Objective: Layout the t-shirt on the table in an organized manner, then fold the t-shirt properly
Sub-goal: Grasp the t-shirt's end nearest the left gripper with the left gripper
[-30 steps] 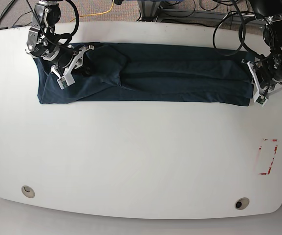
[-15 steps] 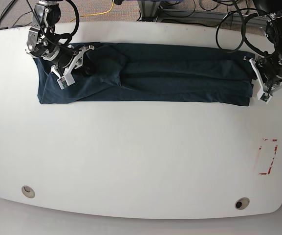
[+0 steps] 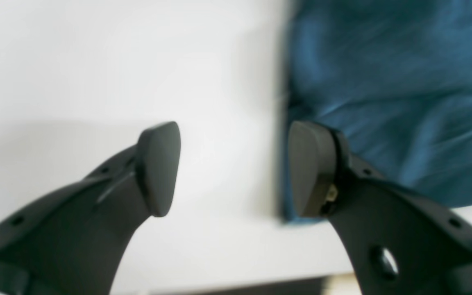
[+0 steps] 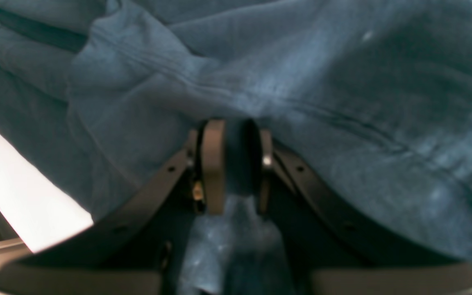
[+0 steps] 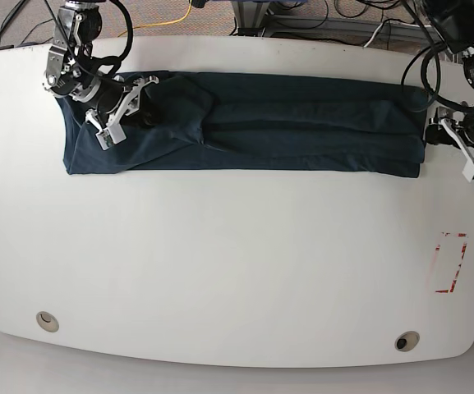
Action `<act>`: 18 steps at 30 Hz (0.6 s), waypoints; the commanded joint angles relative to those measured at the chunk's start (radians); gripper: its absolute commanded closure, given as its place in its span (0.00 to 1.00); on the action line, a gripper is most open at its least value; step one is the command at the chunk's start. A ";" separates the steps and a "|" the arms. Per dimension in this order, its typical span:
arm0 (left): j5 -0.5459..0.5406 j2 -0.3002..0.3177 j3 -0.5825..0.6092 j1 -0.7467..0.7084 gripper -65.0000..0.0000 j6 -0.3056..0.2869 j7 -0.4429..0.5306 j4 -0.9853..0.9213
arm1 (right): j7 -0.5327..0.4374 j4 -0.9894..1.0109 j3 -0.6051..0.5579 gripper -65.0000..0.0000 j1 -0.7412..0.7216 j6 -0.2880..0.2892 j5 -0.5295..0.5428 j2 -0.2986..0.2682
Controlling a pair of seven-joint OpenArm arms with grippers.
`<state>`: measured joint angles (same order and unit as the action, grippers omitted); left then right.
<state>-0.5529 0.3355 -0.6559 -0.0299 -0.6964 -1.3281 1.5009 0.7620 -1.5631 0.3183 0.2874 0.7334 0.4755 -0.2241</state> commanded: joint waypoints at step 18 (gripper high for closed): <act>-0.065 -0.006 0.123 0.052 0.39 -0.002 0.009 -0.164 | 0.077 0.006 0.002 0.82 0.011 -0.035 -0.085 -0.008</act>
<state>-0.6224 0.3328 -0.5545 0.0166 -0.6971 -1.3052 1.3323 0.7620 -1.5631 0.3187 0.2867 0.7303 0.4751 -0.2241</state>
